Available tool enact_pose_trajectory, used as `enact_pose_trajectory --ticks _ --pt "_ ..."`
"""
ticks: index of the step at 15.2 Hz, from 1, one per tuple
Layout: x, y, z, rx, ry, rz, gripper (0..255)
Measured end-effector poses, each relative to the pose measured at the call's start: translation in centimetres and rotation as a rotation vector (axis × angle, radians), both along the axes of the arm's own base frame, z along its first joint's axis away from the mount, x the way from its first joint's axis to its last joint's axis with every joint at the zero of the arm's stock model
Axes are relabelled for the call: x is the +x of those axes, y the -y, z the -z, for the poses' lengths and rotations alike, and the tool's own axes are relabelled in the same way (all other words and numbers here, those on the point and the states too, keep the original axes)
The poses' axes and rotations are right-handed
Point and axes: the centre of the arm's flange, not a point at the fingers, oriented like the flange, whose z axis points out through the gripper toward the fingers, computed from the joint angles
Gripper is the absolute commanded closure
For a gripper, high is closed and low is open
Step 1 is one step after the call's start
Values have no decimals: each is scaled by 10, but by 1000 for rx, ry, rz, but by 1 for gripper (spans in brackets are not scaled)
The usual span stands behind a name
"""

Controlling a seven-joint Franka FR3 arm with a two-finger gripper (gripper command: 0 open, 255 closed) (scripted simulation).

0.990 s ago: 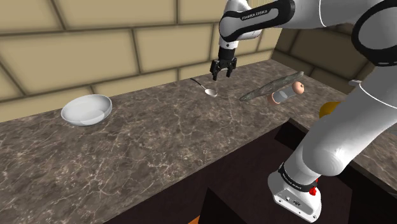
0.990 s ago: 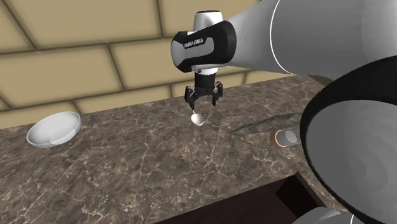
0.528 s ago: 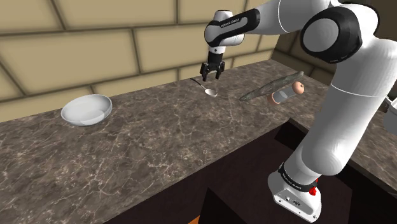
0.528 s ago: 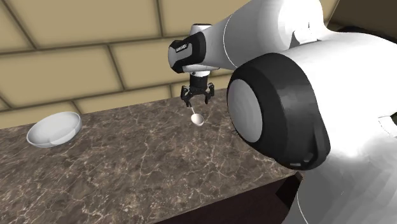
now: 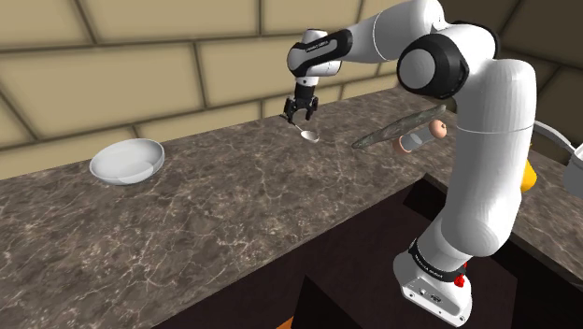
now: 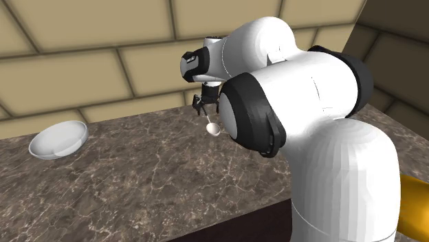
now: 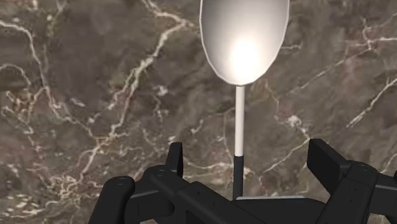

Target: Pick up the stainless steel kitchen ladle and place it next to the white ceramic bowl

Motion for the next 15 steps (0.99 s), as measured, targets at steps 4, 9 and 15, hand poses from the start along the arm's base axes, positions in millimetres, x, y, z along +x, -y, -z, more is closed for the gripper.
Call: enact_pose_trajectory --ticks 4,9,15 --pt "3 -2 23 1 0 0 0" --pt "3 -3 30 1 1 0 0" --pt "3 -3 30 1 1 0 255"
